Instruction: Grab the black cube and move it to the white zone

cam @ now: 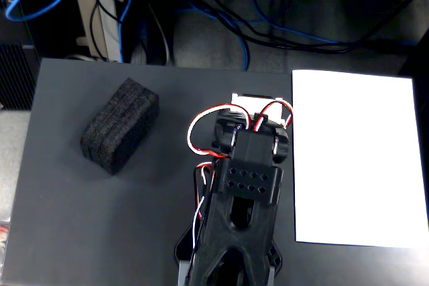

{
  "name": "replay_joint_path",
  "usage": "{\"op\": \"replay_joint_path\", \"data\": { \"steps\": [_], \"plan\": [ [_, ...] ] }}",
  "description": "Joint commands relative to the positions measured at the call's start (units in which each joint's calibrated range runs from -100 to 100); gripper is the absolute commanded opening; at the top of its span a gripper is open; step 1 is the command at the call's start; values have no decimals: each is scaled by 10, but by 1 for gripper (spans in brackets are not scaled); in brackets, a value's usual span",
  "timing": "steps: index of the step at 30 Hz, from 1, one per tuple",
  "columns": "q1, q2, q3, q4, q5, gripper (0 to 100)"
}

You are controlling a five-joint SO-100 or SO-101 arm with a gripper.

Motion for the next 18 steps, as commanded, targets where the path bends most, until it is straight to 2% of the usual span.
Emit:
{"op": "replay_joint_path", "data": {
  "steps": [1,13,15,18],
  "plan": [
    [4,-4,-1,3,-2,1],
    [4,-6,-1,-3,-3,1],
    [4,-6,-5,-51,-3,1],
    [4,-6,-7,-185,-5,2]
  ]
}}
